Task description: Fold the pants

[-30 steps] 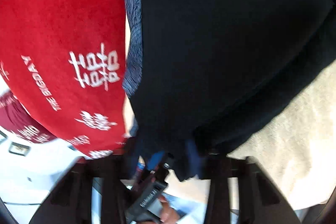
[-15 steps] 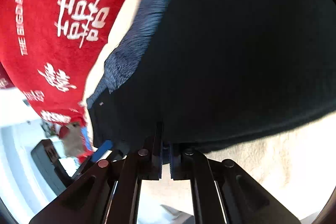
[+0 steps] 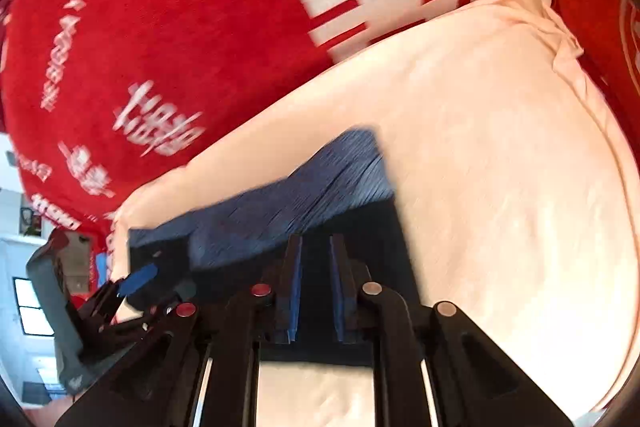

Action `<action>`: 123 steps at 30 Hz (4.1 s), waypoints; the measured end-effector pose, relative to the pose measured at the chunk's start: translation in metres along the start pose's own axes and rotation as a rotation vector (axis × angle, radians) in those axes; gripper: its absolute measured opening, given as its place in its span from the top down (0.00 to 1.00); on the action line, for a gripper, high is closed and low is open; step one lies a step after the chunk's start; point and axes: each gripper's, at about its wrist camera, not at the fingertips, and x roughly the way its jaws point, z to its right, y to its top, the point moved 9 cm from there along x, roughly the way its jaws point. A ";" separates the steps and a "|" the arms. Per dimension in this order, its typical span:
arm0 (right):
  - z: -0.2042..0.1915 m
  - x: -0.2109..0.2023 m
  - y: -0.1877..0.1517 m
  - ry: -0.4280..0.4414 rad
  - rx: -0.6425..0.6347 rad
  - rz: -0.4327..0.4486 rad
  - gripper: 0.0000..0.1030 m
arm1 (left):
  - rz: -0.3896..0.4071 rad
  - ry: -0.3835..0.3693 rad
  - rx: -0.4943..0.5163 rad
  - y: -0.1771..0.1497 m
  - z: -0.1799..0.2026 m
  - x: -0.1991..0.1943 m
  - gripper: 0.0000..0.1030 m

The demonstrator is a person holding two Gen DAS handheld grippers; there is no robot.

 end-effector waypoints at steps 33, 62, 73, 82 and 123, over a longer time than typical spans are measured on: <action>-0.055 0.072 -0.033 -0.202 -0.424 -0.195 0.45 | -0.111 0.155 -0.282 -0.064 -0.059 0.012 0.04; -0.189 0.134 -0.137 -0.256 -0.568 -0.280 0.39 | -0.153 0.148 -0.398 -0.130 -0.195 -0.006 0.04; -0.193 0.137 -0.142 -0.290 -0.615 -0.300 0.29 | -0.153 0.119 -0.477 -0.139 -0.218 -0.001 0.04; -0.196 0.140 -0.143 -0.300 -0.610 -0.318 0.28 | -0.152 0.105 -0.497 -0.140 -0.229 0.003 0.04; -0.196 0.147 -0.144 -0.289 -0.626 -0.330 0.24 | 0.113 -0.295 -0.941 -0.104 -0.325 0.023 0.04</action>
